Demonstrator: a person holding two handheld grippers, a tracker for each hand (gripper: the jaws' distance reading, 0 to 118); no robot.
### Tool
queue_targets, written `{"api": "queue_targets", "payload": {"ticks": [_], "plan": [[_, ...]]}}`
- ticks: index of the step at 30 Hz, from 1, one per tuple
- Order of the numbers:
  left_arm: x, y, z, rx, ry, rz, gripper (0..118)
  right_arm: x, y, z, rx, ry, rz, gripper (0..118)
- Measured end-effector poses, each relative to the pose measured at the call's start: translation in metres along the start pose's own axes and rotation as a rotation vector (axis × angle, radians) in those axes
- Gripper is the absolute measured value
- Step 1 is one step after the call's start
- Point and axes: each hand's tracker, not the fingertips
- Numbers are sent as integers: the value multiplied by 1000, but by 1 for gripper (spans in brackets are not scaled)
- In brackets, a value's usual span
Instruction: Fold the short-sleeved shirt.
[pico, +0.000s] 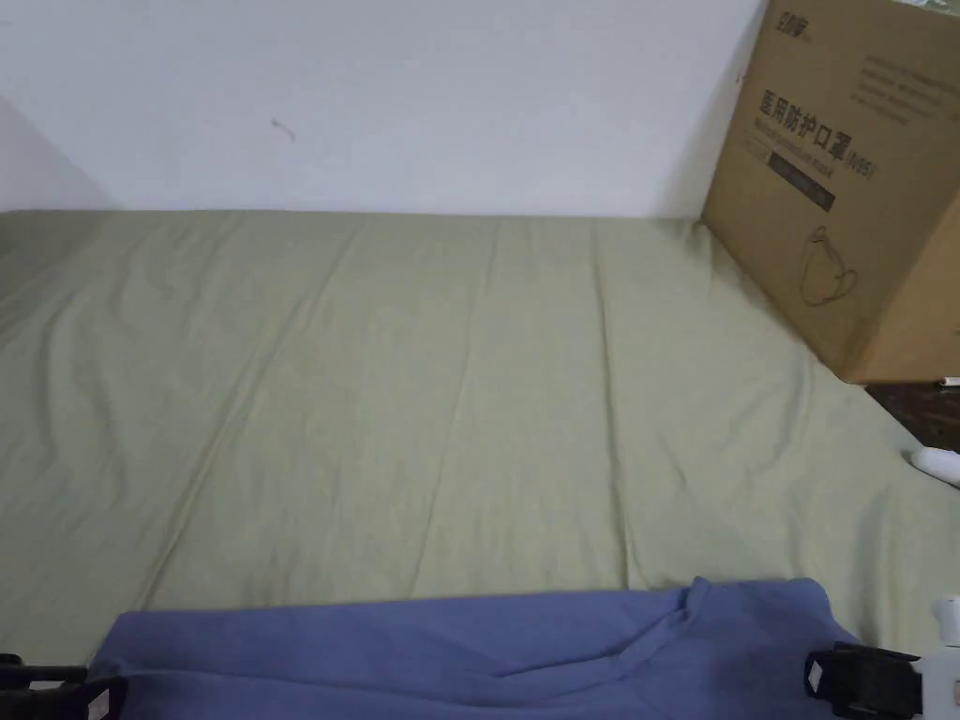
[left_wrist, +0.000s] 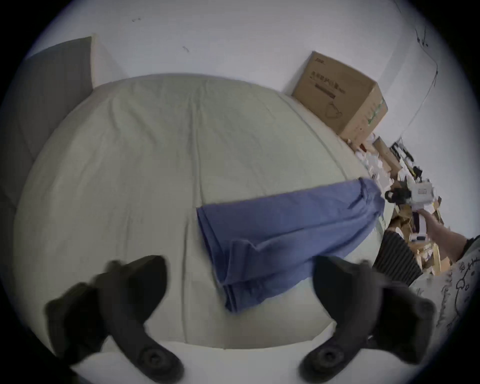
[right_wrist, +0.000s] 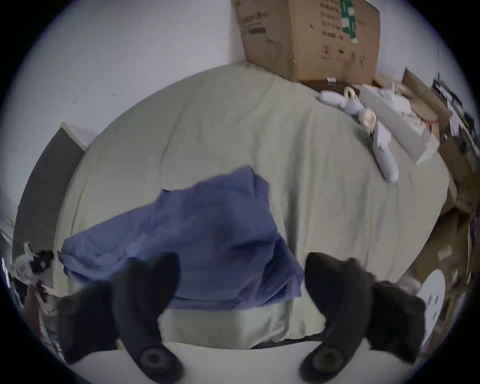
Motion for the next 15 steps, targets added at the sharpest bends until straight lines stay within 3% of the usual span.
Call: {"api": "queue_targets", "payload": {"ticks": [7, 11, 12, 13, 14, 15], "plan": [[54, 35, 71, 427, -32, 154, 116, -58, 25, 67, 254, 168, 128, 104], [124, 48, 78, 566, 136, 10, 114, -107, 29, 99, 496, 192, 203, 104], [142, 49, 78, 608, 183, -9, 109, -111, 30, 98, 559, 191, 217, 103], [155, 50, 78, 640, 201, -28, 97, -119, 30, 101, 607, 181, 217, 100], [169, 50, 75, 653, 167, -29, 76, -127, 30, 106, 656, 178, 218, 91], [179, 49, 70, 669, 161, -29, 29, -134, 29, 110, 697, 176, 226, 56]]}}
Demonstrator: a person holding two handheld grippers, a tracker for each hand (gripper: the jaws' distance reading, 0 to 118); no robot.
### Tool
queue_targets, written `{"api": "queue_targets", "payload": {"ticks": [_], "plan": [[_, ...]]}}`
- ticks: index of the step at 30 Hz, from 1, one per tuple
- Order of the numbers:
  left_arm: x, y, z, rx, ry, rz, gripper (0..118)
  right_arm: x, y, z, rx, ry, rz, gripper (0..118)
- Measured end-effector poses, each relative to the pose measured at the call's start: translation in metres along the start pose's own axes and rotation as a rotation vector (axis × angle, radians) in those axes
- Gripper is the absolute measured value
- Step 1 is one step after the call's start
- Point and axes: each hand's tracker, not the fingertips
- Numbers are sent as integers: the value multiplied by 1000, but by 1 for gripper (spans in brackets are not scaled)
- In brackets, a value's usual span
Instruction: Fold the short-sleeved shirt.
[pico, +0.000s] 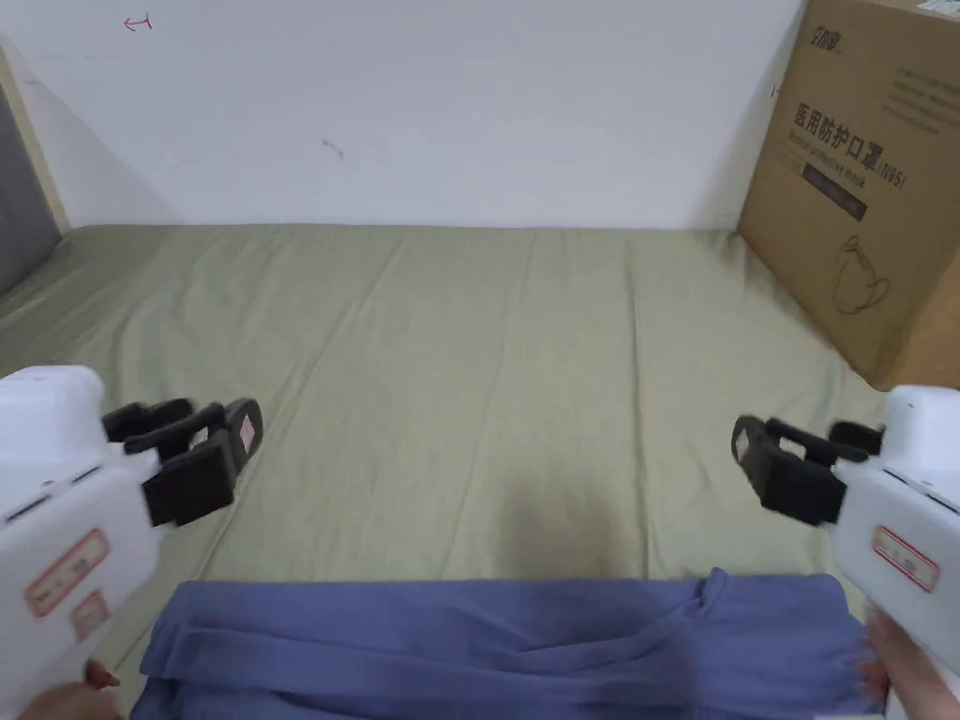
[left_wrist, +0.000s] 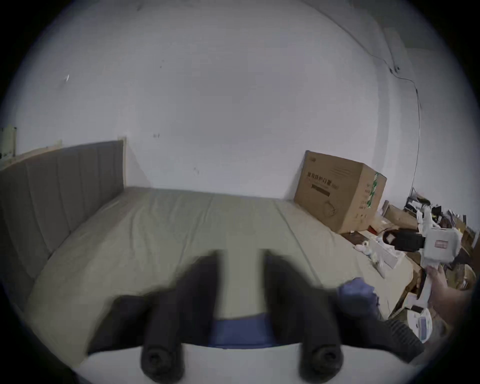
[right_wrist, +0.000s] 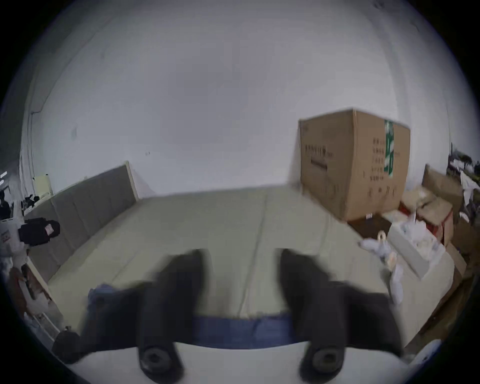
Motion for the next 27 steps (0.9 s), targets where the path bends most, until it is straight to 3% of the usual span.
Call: {"api": "queue_targets", "payload": {"ticks": [1, 2, 6, 12, 14, 18, 20, 23, 25, 27], "plan": [[11, -2, -2, -3, 9, -6, 1, -3, 1, -1, 20, -7, 2, 18], [20, -3, -3, 7, 35, -37, 0, -7, 3, -2, 12, -16, 5, 0], [38, -10, -8, 24, 32, -74, 0, -11, 6, -4, -6, -8, -18, 0], [26, 0, -8, 12, 22, -9, 1, -3, 4, -3, -29, -22, -33, 0], [-7, 11, -14, -67, -91, 101, 1, -1, 4, -3, -55, -10, -34, 0], [-90, 7, -37, -370, -187, 360, 1, 6, 0, -1, -102, 12, -41, 0], [-124, -10, -49, -513, -197, 423, 2, 8, -3, -3, -132, 16, -41, 0], [-169, -46, -59, -579, -209, 532, 39, 8, -10, -8, -163, 16, -40, 0], [-186, -71, -63, -583, -205, 604, 53, 8, -13, -13, -187, 29, -60, 0], [-201, -95, -71, -608, -227, 698, 101, 6, -14, -19, -203, 48, -92, 0]]}}
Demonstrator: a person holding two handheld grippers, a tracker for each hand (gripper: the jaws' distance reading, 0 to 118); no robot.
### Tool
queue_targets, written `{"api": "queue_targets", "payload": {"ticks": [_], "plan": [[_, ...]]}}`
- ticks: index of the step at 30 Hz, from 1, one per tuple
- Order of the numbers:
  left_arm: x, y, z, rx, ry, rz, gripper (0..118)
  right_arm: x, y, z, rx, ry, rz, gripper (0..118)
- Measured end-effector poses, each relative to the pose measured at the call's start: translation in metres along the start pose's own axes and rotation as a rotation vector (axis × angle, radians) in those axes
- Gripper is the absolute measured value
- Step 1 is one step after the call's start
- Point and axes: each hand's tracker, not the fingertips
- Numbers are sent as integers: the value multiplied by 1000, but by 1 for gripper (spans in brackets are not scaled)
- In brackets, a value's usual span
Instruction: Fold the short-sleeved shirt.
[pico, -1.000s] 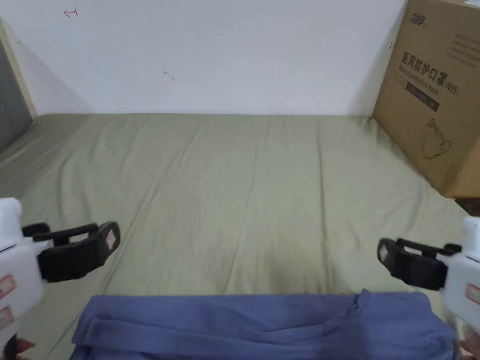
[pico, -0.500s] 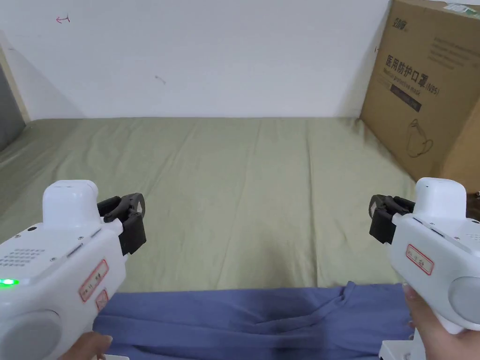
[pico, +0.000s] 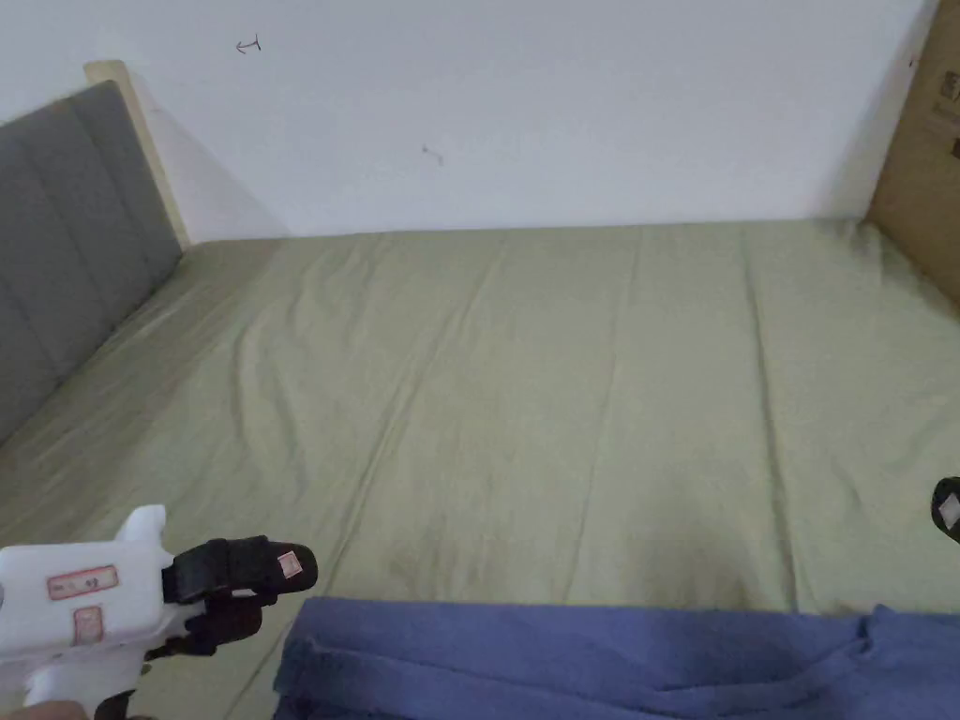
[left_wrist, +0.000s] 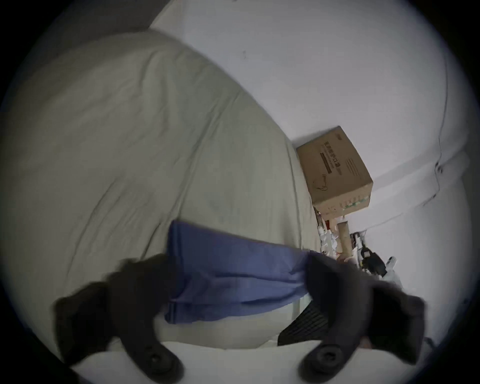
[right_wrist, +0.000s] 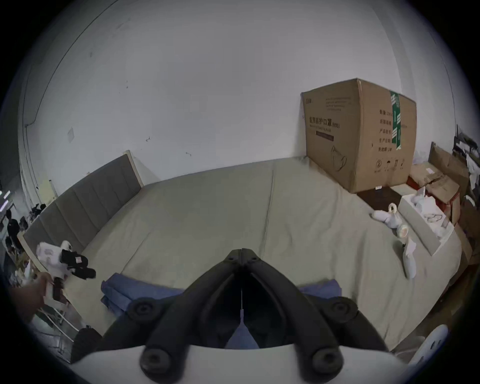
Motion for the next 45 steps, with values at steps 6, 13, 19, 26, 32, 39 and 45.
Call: {"api": "queue_targets", "payload": {"ticks": [6, 13, 19, 26, 32, 39, 45], "plan": [[-65, 1, -30, -13, -171, 146, 118, -14, 1, -18, -35, -10, 94, 0], [-92, -9, -92, -174, -441, 214, 118, -28, 6, -26, -68, 20, 104, 0], [-114, -5, -102, -188, -323, 262, 8, -35, 6, -29, -91, 46, 122, 0], [-81, -10, -90, -187, -93, 76, 9, -34, 4, -32, -120, 49, 115, 0], [-7, -15, -20, -75, 321, -292, 9, -27, 9, -25, -113, 58, 96, 0], [75, -30, 6, 19, 586, -483, 9, -22, 2, -21, -115, 84, 58, 0], [129, -51, -98, -183, 167, -223, 11, -21, 0, -10, -110, 106, 49, 0]]}}
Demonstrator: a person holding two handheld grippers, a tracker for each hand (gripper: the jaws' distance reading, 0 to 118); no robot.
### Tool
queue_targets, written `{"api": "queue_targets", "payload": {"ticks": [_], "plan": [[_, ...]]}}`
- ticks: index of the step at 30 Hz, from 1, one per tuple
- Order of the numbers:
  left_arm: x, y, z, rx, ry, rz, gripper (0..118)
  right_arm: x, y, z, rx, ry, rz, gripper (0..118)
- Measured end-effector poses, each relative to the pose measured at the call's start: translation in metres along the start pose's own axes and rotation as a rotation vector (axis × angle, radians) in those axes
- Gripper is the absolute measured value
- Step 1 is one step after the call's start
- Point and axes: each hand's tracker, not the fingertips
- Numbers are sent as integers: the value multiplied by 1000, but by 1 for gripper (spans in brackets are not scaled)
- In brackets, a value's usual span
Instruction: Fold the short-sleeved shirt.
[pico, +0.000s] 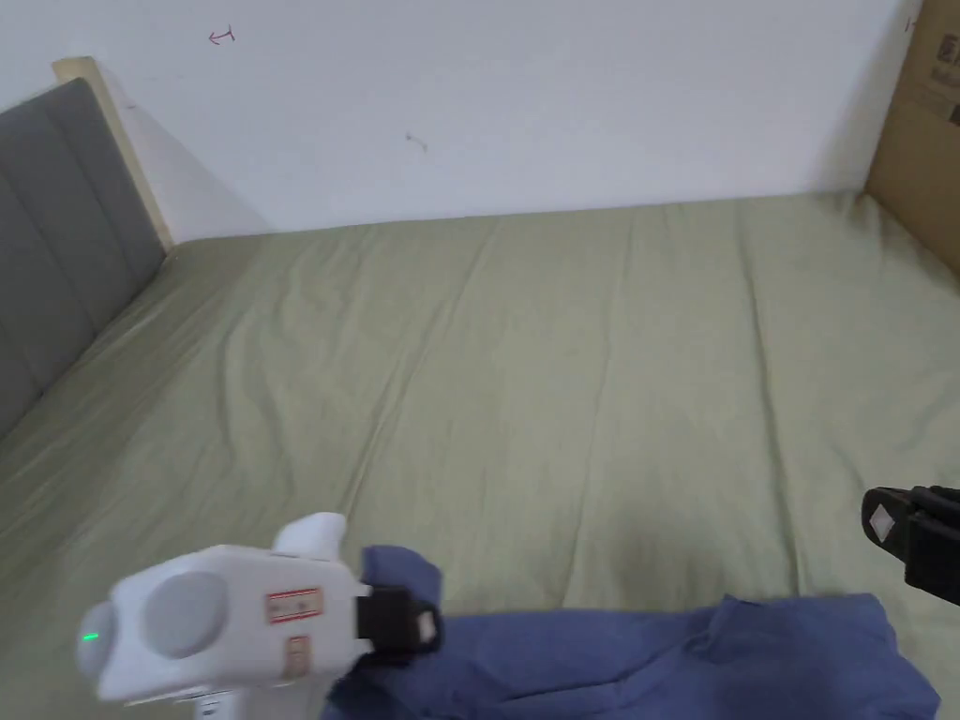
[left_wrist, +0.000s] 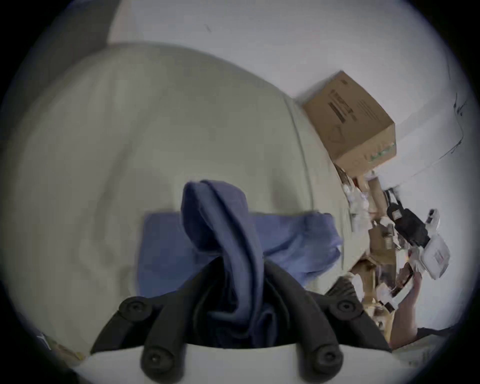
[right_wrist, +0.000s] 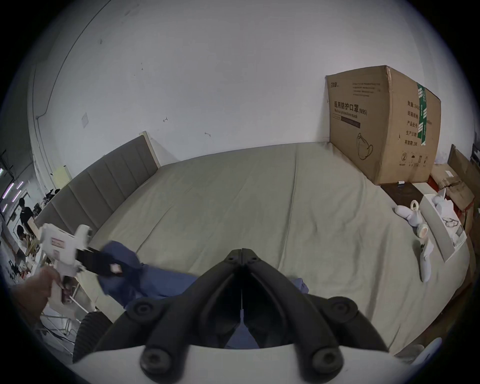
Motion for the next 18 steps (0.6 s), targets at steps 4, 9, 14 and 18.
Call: {"api": "queue_targets", "payload": {"ticks": [4, 9, 14, 18], "plan": [[31, -7, -78, -86, 58, -70, 83, 4, -5, 7, -7, 6, 0, 0], [33, -13, -86, -110, -282, 59, 100, 13, -11, 9, -19, 4, -25, 0], [29, -10, -30, 14, -18, -154, 97, 20, -10, 5, -23, -2, -57, 0], [31, -16, -22, 45, 242, -297, 0, 20, -10, 2, -18, 0, -62, 0]]}}
